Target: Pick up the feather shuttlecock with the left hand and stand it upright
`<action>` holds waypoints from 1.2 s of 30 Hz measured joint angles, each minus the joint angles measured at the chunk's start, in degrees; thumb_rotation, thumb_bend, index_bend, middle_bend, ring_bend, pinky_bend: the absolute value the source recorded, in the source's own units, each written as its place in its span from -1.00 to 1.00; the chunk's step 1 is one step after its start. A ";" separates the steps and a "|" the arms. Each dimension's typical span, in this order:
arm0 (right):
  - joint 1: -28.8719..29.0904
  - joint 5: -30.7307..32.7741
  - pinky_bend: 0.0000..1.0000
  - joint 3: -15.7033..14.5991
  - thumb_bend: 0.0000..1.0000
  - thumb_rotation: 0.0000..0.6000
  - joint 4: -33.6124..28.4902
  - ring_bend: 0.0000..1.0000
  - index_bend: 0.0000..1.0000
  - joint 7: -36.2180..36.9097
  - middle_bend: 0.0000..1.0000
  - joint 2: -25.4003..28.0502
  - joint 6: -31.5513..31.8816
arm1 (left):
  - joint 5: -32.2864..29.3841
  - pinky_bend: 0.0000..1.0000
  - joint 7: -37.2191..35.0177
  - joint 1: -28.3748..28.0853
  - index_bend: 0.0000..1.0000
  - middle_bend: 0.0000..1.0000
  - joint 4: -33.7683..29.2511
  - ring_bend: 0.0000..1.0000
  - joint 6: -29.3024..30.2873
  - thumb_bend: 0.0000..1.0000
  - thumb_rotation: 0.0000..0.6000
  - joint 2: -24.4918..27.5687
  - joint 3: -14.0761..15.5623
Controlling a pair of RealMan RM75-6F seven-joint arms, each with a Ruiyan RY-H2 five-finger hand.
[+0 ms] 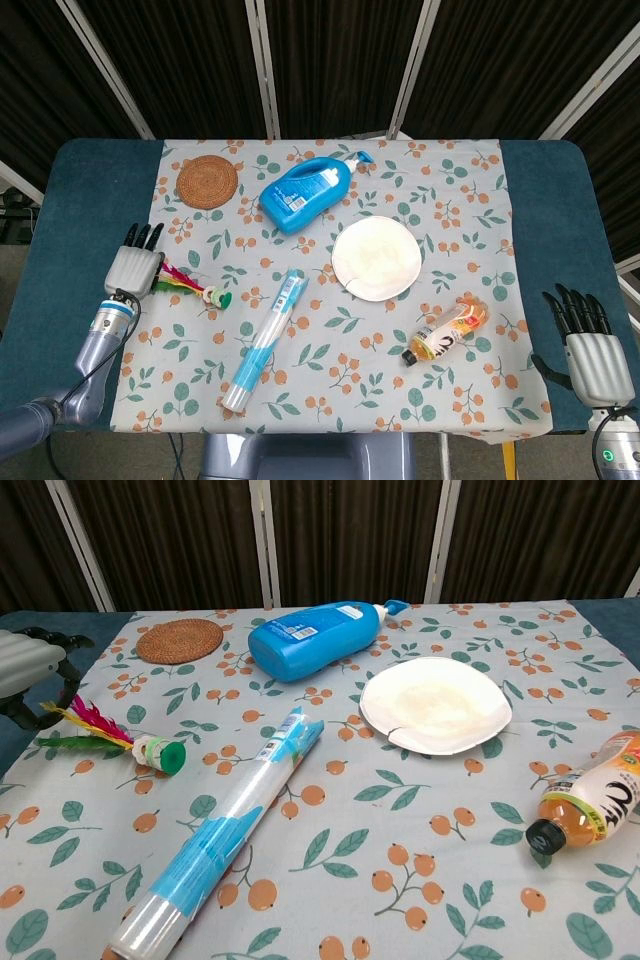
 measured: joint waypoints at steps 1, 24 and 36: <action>0.01 -0.02 -1.00 -0.01 -0.75 1.00 -0.01 -1.00 -0.81 -0.02 -1.00 -0.01 -0.02 | 0.20 -0.98 0.05 -0.11 0.25 -1.00 -0.65 -1.00 0.23 0.16 1.00 0.34 -0.10; -0.02 0.14 -1.00 0.08 -0.75 1.00 -0.04 -1.00 -0.82 0.44 -1.00 0.06 -0.06 | 3.67 -0.95 13.29 -7.23 0.31 -0.96 -19.10 -1.00 5.78 0.15 1.00 3.84 -4.21; 0.00 0.11 -1.00 0.05 -0.75 1.00 -0.05 -1.00 -0.82 0.43 -1.00 0.00 -0.12 | 3.83 -0.94 15.77 -8.54 0.32 -0.95 -25.02 -1.00 8.19 0.16 1.00 5.52 -4.86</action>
